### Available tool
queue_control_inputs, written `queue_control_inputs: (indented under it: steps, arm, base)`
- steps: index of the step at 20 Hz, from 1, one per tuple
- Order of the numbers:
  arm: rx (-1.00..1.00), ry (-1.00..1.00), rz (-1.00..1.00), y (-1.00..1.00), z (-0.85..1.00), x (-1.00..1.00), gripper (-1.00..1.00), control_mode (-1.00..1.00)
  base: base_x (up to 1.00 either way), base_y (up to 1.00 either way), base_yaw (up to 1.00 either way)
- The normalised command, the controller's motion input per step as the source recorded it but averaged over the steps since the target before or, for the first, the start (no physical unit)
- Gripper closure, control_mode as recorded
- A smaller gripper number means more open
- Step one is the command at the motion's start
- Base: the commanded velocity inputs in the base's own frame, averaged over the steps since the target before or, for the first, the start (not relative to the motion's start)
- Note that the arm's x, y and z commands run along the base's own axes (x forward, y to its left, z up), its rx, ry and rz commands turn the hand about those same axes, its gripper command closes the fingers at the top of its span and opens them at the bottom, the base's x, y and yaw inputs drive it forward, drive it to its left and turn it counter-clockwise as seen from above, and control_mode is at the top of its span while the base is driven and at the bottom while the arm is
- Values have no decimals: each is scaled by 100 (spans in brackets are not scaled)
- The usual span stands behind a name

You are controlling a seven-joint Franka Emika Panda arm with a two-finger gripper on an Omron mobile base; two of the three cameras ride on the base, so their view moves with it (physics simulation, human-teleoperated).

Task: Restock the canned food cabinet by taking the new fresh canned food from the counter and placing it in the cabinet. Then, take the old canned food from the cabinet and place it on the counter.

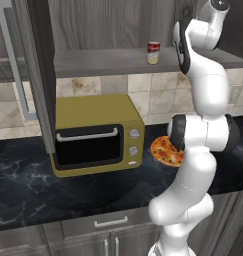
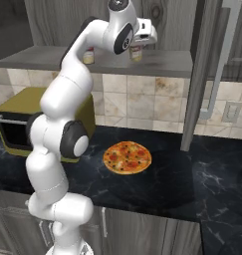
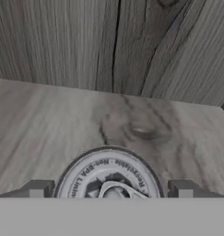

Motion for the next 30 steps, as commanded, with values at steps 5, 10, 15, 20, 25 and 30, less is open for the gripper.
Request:
queue_control_inputs:
  steps: [5,10,15,20,25,30]
  arm:
    - [-4,-8,0,0,-16,28,-100,-100]
    - [-1,-13,0,0,-5,3,-100,-100]
    - [0,-19,0,0,0,-11,-100,-100]
    - [0,-17,0,17,11,-53,-100,-100]
    - [0,-3,0,63,4,-96,-100,-100]
    - [0,2,0,82,0,-92,-100,-100]
  base:
    - [0,0,0]
    - [0,0,0]
    - [0,0,0]
    - [0,0,0]
    - [0,0,0]
    - [0,0,0]
